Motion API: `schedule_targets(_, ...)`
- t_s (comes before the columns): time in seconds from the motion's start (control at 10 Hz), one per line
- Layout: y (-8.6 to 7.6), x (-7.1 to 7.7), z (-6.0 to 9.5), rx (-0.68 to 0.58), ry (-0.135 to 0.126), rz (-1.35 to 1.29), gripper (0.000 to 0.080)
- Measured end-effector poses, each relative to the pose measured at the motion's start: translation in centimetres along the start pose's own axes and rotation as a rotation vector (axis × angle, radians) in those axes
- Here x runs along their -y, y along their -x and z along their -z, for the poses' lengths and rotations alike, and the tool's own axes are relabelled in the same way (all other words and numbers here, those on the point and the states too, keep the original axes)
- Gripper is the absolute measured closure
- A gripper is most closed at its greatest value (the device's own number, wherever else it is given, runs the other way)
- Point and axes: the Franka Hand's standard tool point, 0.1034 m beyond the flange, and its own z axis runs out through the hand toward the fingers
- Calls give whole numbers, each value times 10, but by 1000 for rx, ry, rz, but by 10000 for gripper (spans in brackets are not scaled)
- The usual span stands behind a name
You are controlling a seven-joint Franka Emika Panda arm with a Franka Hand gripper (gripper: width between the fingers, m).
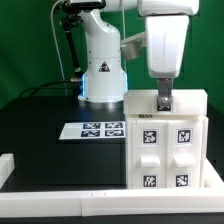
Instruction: Assemble cabinet
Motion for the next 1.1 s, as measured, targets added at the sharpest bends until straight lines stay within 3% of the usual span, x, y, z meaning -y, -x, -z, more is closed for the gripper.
schedule_targets(0.4, -1, 1, 0, -15, -8, -444, 239)
schedule_targets(0.6, -2, 2, -1, -24, -26, -667, 239)
schedule_targets(1.1, -4, 3, -1, -25, -38, -979, 239)
